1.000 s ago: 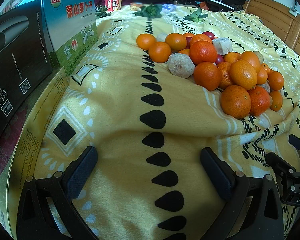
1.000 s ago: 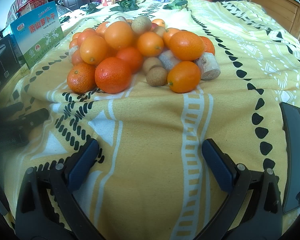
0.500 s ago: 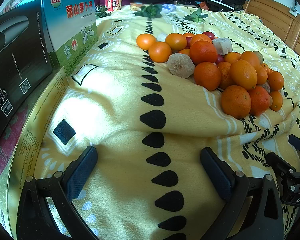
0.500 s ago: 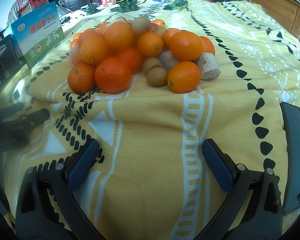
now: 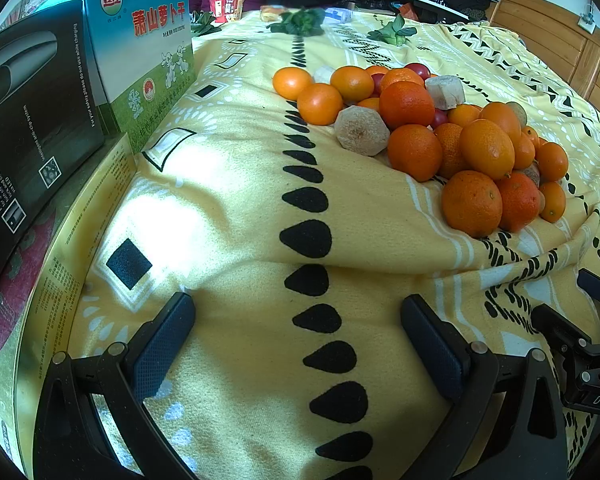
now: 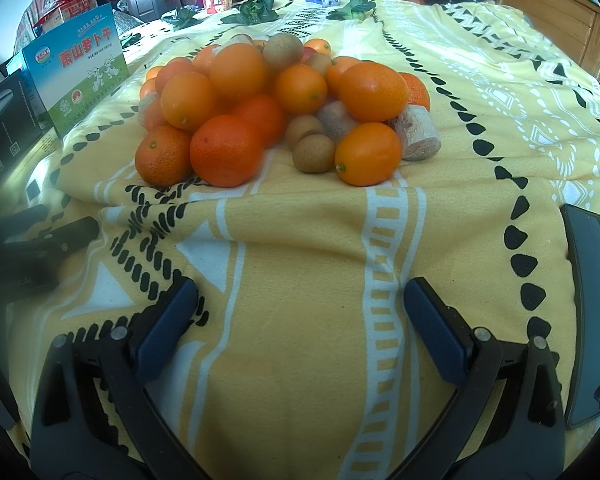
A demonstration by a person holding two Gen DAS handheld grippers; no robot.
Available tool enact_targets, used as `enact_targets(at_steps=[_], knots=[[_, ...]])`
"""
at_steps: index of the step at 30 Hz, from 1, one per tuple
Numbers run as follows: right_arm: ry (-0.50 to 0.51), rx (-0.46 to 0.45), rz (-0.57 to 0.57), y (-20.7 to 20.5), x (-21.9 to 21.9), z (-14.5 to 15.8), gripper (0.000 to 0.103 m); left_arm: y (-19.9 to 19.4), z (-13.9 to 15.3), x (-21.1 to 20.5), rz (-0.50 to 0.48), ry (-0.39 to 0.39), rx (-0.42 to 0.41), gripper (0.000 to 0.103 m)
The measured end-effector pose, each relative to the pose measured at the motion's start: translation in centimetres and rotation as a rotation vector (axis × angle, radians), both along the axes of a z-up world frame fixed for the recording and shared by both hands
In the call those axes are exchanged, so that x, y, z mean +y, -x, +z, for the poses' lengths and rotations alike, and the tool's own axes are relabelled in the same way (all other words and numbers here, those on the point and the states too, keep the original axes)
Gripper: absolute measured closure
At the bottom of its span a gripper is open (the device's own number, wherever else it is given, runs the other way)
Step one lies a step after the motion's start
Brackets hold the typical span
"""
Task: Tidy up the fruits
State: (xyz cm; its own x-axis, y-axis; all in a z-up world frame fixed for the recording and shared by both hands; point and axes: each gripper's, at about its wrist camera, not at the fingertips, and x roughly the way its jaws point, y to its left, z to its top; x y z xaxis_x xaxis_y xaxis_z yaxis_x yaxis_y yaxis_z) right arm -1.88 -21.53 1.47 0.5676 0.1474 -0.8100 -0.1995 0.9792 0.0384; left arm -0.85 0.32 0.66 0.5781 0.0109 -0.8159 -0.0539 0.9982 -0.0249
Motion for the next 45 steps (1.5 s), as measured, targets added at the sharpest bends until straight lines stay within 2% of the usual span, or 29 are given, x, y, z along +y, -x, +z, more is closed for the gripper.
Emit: enact_targets(at_steps=[10,32,40,45], knots=[[0.021,0.02,0.003,-0.5,0.2,0.0,0.0,0.0,0.0,0.0,0.0,0.0,0.0,0.0],[-0.01,0.004,0.005,-0.3,-0.2,-0.2,0.0,0.1,-0.1,0.0,0.004,-0.002,-0.003,0.0],[-0.014,0.008,0.007,-0.4,-0.2,-0.2,0.0,-0.6,-0.2,0.0,0.011,-0.008,0.025,0.0],[-0.032,0.032,0.037,-0.6,-0.5,0.0,0.0,-1.2,0.3,0.5,-0.001,0.036,0.109,0.0]])
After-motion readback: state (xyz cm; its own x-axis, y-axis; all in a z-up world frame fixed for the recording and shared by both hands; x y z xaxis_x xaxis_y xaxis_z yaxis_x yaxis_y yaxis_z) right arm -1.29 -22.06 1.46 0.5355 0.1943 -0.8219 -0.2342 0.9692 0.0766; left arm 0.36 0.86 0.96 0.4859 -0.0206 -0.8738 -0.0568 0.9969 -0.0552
